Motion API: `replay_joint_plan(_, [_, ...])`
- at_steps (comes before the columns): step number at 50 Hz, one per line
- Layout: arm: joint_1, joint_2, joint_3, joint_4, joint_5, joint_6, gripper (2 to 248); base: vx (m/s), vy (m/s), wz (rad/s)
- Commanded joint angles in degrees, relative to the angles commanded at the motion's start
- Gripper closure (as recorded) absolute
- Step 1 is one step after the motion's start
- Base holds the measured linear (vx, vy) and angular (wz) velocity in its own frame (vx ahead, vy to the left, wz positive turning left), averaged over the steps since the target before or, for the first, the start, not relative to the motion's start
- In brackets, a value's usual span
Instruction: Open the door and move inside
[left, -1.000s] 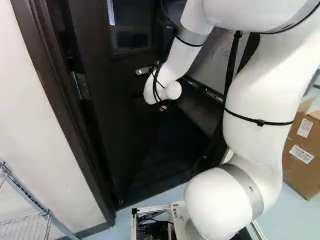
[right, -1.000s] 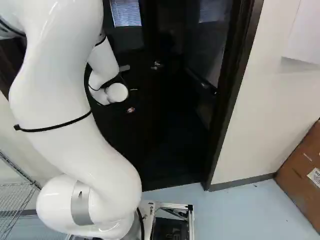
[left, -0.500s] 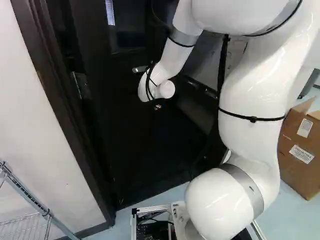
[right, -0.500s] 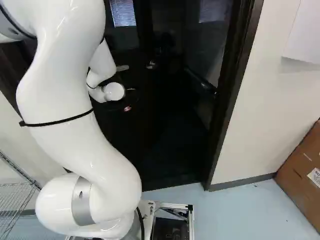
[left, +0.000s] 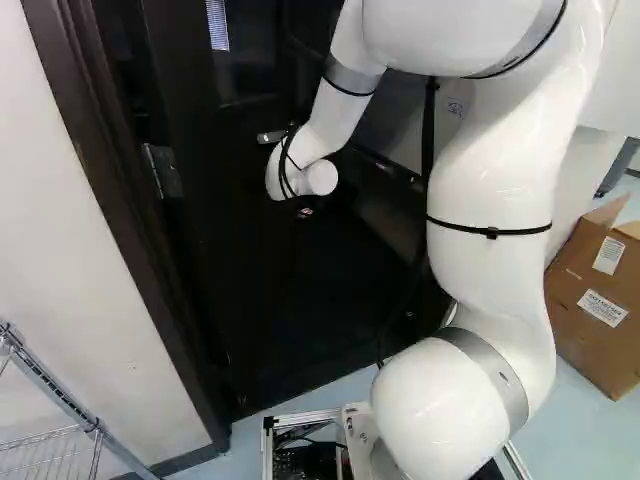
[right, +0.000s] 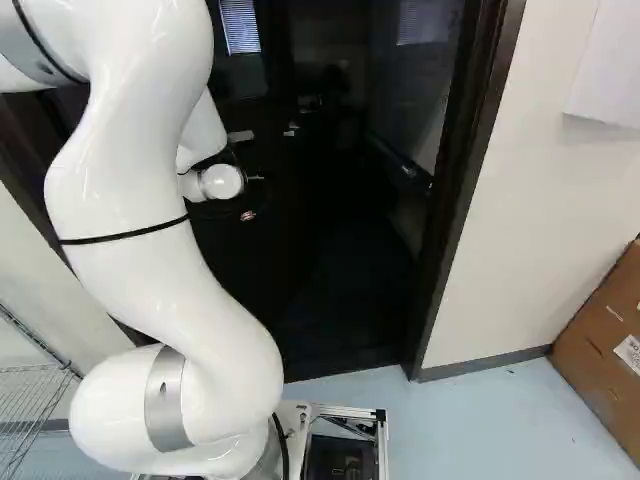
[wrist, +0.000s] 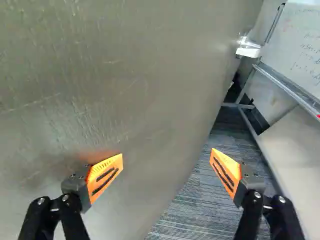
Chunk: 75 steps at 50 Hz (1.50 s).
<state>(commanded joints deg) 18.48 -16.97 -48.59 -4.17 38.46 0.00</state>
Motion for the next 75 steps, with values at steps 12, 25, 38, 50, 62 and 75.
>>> replay_joint_plan(12, [1.12,-1.53,-1.82,0.00,0.00,0.00,3,0.000,0.000,0.000])
replay_joint_plan(25, [2.30,-3.21,-3.85,0.00,0.00,0.00,3,0.000,0.000,0.000])
replay_joint_plan(38, [3.44,-4.93,-5.95,0.00,0.00,0.00,3,0.000,0.000,0.000])
replay_joint_plan(50, [4.47,-6.58,-7.99,-0.40,0.00,0.00,3,0.000,0.000,0.000])
replay_joint_plan(62, [5.44,-8.20,-10.02,-1.67,0.00,0.00,3,0.000,0.000,0.000])
replay_joint_plan(75, [6.48,-10.04,-12.34,-3.22,0.00,0.00,3,0.000,0.000,0.000])
